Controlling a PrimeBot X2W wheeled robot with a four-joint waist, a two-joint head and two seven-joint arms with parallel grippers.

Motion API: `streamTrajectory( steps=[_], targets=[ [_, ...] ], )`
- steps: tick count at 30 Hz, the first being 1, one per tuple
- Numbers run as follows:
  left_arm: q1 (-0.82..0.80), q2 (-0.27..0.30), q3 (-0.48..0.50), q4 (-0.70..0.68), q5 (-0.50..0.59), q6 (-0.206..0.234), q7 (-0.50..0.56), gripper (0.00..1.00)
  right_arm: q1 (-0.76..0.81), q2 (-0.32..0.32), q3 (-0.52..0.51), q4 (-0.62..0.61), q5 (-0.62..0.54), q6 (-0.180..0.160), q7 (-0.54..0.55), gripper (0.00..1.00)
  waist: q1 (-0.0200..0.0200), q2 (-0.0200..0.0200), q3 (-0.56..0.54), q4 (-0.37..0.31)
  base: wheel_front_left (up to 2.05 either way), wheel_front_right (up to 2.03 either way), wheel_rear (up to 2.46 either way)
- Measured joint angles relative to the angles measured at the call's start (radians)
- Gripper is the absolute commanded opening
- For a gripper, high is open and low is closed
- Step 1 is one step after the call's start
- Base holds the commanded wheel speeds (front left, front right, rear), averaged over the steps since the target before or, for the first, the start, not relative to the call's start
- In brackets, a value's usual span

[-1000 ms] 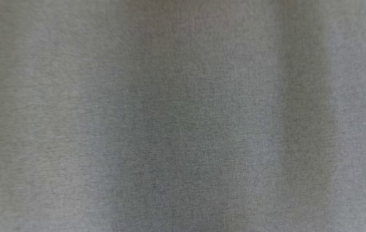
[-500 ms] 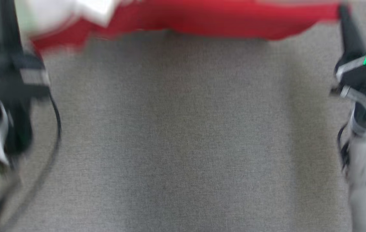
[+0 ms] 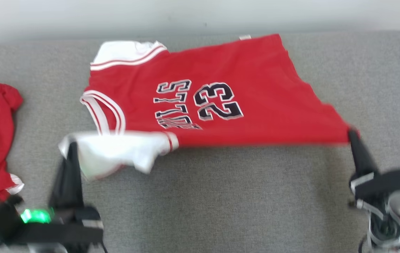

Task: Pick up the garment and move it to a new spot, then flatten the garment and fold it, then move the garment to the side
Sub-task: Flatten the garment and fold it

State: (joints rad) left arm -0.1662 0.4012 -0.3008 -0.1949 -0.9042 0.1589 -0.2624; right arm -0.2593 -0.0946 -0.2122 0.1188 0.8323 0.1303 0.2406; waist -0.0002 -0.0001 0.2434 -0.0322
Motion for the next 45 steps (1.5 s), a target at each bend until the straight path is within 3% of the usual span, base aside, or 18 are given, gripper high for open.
streamTrajectory(
  steps=[12, 23, 32, 45],
  targets=[
    [0.309, -0.144, 0.043, 0.133, 0.029, -0.053, 0.000, 0.00, 0.268, 0.020, -0.019, 0.039, -0.033, 0.000, -0.027, 0.00, 0.0000, 0.0000, -0.084, 0.023, 0.00, 0.00, 0.00],
    [0.385, -0.186, 0.027, 0.221, 0.029, -0.099, 0.000, 0.00, 0.408, 0.021, -0.061, 0.016, -0.031, 0.000, -0.025, 0.00, 0.0002, 0.0001, -0.102, 0.051, 0.00, 0.00, 0.00],
    [0.285, -0.201, 0.040, 0.234, 0.058, -0.142, 0.000, 0.00, 0.374, 0.031, -0.042, -0.004, -0.001, 0.000, -0.012, 0.00, 0.0003, 0.0002, -0.098, 0.044, 0.00, 0.00, 0.00],
    [0.005, -0.147, 0.002, 0.367, 0.115, -0.200, 0.077, 0.00, 0.193, 0.039, -0.010, 0.026, -0.013, 0.000, 0.040, 0.00, 0.0003, 0.0002, -0.105, 0.026, 0.00, 0.00, 0.00]
  ],
)
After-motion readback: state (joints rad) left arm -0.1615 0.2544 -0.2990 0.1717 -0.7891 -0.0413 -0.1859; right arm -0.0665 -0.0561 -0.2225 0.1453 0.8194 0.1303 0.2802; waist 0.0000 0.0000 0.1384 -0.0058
